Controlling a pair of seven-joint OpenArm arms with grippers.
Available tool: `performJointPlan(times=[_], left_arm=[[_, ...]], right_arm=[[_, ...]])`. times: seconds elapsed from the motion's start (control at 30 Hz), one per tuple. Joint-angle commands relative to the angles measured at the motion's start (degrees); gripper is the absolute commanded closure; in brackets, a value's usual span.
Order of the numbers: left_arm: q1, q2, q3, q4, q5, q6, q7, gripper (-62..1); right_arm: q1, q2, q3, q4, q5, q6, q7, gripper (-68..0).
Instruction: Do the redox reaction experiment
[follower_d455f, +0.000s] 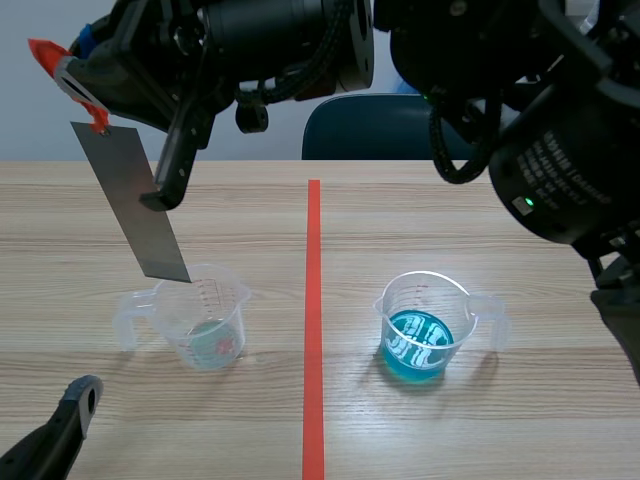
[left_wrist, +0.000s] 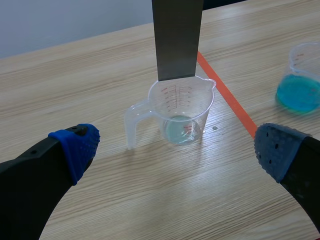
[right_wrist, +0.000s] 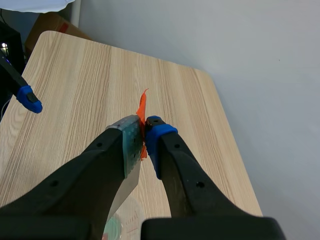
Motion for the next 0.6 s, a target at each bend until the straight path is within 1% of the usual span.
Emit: performJointPlan(times=[0.0, 0.47, 0.57], left_arm=[[-0.15, 0.28, 0.24, 1.11, -0.33, 0.09, -1.14, -62.3], [-0.15, 0.28, 0.24, 1.11, -0.33, 0.09, -1.14, -62.3], [-0.15, 0.28, 0.24, 1.11, -0.33, 0.07, -1.14, -62.3]], right_arm=[[1.33, -0.04, 0.07, 0.33, 0.79, 0.35, 0.11, -0.7], [1.18, -0.07, -0.59, 0.09, 0.33, 0.35, 0.09, -0.8], [1.16, -0.2, -0.83, -1.03, -0.9, 0.35, 1.27, -0.8]])
